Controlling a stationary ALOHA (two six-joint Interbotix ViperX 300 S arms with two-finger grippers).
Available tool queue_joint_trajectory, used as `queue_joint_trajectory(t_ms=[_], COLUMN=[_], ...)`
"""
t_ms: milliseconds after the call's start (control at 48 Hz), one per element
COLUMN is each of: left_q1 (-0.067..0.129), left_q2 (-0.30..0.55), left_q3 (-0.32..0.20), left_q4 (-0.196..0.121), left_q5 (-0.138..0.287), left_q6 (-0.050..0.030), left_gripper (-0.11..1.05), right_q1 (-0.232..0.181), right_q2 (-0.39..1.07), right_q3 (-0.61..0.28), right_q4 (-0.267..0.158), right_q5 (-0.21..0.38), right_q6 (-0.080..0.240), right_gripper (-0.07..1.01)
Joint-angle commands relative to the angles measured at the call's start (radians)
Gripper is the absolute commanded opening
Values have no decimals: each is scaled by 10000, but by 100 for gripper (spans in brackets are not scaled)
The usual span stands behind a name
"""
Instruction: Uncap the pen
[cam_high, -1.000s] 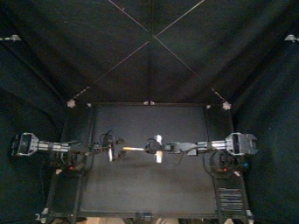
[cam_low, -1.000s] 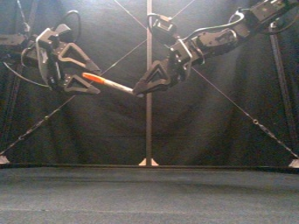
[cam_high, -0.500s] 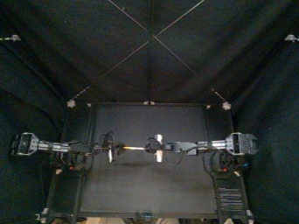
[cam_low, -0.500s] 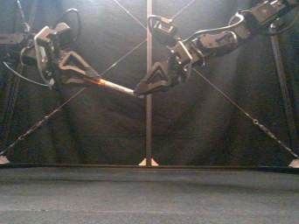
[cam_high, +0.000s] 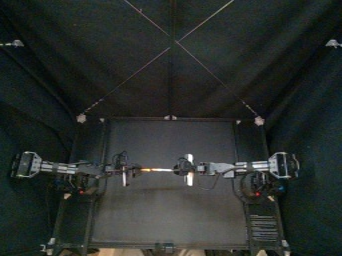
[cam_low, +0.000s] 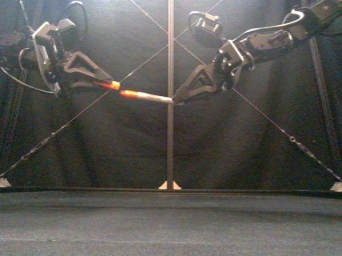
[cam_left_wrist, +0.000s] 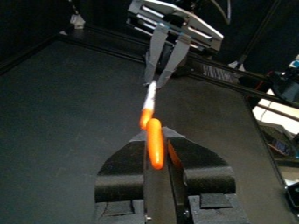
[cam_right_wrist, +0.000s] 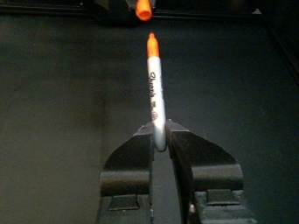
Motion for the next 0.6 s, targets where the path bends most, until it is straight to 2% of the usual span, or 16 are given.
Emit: queue_joint_trajectory(t_ms=[21, 292, 604], left_q1=[-92, -123, -123], left_q2=[-215, -690, -1074], left_q3=[-123, 123, 430], left_q4=[107, 184, 184], left_q5=[-46, -46, -46], left_q6=[15, 15, 15], left_gripper=[45, 45, 45], right_q1=[-92, -169, -169], right_q2=[-690, -1258, -1565], right_q3=[230, 890, 1120], right_q4=[31, 15, 46], right_q5=[-261, -522, -568], right_q6=[-15, 0, 0], right_gripper=[46, 46, 46])
